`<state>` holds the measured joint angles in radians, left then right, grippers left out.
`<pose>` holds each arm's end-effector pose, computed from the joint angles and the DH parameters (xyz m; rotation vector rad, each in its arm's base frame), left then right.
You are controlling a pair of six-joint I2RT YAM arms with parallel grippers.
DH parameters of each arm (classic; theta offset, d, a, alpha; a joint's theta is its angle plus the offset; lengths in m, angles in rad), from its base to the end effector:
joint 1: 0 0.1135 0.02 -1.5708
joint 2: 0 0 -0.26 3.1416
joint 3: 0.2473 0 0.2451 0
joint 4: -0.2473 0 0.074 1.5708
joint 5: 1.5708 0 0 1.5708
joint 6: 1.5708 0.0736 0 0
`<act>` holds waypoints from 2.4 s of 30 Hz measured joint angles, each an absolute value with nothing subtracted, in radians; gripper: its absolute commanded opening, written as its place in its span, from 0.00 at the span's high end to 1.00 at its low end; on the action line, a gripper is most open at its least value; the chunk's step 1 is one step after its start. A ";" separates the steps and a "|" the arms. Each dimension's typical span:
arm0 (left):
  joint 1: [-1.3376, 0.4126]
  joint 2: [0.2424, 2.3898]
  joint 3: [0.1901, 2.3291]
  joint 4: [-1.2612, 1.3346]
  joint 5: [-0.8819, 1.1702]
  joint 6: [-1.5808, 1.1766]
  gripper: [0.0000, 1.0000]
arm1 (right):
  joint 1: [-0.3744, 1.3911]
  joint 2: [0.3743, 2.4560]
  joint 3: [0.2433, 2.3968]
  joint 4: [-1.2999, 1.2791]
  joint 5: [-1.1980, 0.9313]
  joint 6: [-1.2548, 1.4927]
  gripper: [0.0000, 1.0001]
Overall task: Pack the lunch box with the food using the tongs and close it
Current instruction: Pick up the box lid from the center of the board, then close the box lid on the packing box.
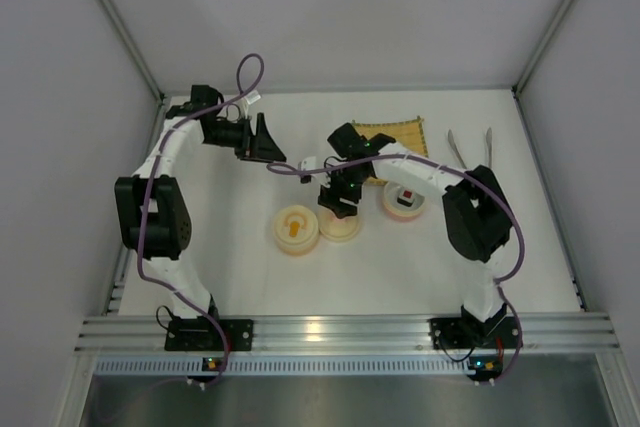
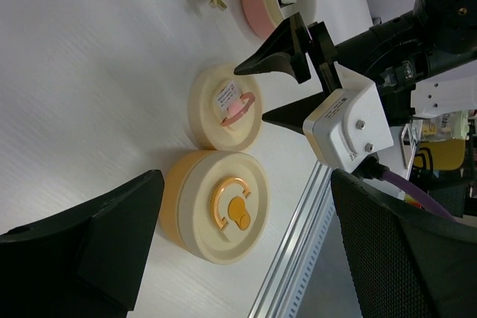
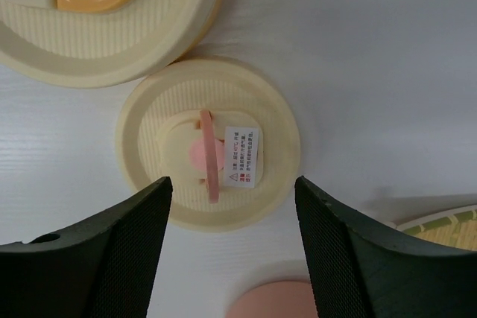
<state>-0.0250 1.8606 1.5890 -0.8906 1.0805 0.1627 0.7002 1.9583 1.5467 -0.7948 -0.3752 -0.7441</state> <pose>0.3808 -0.0745 0.2570 0.5082 2.2996 -1.3651 0.2968 0.2853 0.1810 -1.8743 1.9835 0.5066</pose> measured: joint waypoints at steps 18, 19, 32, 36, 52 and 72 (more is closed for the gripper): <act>0.000 1.810 1.541 -0.867 1.083 0.151 0.02 | 0.738 2.036 1.556 -0.792 -0.292 -0.767 0.66; 0.006 1.810 1.539 -0.867 1.082 0.151 0.02 | 0.740 2.036 1.559 -0.794 -0.289 -0.767 0.70; 0.022 1.729 1.501 -0.857 1.038 0.134 0.02 | 0.756 1.954 1.559 -0.822 -0.274 -0.702 1.00; 0.022 1.664 1.483 -0.851 0.993 0.124 0.02 | 0.749 1.813 1.557 -0.838 -0.249 -0.657 1.00; 0.023 1.478 1.320 -0.742 0.809 0.025 0.02 | 0.479 1.557 1.438 -0.948 -0.187 -0.770 1.00; 0.023 1.486 1.314 -0.702 0.821 0.025 0.02 | 0.370 1.517 1.238 -0.923 -0.343 -1.254 1.00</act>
